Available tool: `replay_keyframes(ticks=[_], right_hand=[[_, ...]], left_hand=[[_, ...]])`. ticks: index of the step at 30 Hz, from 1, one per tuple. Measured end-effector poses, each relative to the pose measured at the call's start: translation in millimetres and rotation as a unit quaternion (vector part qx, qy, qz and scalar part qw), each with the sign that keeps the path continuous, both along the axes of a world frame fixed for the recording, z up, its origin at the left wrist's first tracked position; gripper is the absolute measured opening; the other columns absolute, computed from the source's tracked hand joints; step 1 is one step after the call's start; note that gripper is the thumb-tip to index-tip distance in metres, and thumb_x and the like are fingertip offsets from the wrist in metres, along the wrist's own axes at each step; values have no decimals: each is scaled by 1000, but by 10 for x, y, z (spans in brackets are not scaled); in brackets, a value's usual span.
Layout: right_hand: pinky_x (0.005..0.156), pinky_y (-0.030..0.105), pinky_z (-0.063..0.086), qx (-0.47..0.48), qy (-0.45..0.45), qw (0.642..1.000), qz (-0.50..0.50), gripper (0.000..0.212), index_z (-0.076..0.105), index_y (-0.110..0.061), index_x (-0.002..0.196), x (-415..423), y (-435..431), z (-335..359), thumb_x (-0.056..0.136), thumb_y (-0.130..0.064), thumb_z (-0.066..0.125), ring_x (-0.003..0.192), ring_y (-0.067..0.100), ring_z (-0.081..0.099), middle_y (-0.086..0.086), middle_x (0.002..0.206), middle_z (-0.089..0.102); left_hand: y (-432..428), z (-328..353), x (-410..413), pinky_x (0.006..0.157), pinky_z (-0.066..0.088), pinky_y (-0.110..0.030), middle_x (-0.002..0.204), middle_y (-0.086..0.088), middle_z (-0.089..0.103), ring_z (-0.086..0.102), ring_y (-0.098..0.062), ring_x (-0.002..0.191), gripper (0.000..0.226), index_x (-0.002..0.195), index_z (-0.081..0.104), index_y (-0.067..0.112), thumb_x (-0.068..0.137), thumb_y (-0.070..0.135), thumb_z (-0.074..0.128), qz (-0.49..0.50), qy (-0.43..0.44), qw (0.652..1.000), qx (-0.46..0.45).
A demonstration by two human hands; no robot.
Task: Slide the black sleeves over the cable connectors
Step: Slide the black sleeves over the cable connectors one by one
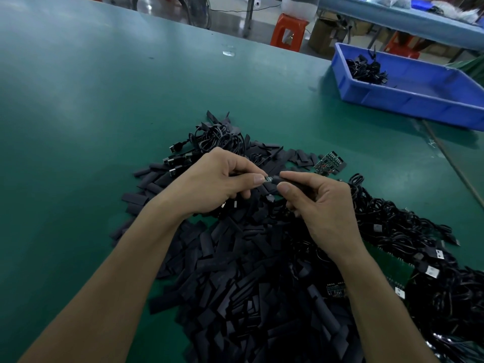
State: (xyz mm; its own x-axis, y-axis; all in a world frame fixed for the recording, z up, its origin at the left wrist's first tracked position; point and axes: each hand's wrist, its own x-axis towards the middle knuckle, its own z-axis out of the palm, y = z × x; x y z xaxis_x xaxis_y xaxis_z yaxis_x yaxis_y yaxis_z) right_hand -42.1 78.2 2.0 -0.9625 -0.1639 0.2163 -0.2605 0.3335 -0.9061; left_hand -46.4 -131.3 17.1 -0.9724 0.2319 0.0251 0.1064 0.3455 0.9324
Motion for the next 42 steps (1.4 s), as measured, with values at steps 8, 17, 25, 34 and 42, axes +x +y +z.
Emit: replay_keyframes(ticks=[8,17,25,34,42], right_hand=[[67,11,48,65,-11,997,31,24,77,-25,109,-46,54,32,85,-28,77,70,-5,66,-21,78,73],[61,10,47,16,-21,997,70,26,75,-26,108,-14,69,20,82,-28,76,65,-3,65,-16,82,75],[66,11,48,17,3,998,55,23,76,-23,109,-11,18,-3,86,-20,76,70,-4,65,-15,84,74],[57,13,47,16,30,999,9,13,77,-24,102,10,-4,-24,90,-22,73,57,8,65,-11,71,72],[56,12,47,15,43,999,0,15,76,-23,103,22,-10,-45,89,-20,74,56,5,64,-12,70,72]], left_hand=[[-21,11,-2,52,38,-7,61,8,69,53,4,51,13,95,78,25,94,16,69,-10,6,1000,-11],[-11,-18,2,52,41,-8,69,4,74,54,0,53,12,95,76,20,96,14,66,-3,-23,998,50],[2,-1,9,51,43,-10,73,-2,76,57,-3,54,5,96,72,16,92,15,72,-7,-34,997,68],[63,-58,7,47,48,-19,64,1,72,66,-10,52,22,74,64,26,78,34,85,89,34,995,27],[49,-50,-4,49,50,-18,68,-5,74,67,-12,54,20,79,67,12,86,26,79,101,-17,992,76]])
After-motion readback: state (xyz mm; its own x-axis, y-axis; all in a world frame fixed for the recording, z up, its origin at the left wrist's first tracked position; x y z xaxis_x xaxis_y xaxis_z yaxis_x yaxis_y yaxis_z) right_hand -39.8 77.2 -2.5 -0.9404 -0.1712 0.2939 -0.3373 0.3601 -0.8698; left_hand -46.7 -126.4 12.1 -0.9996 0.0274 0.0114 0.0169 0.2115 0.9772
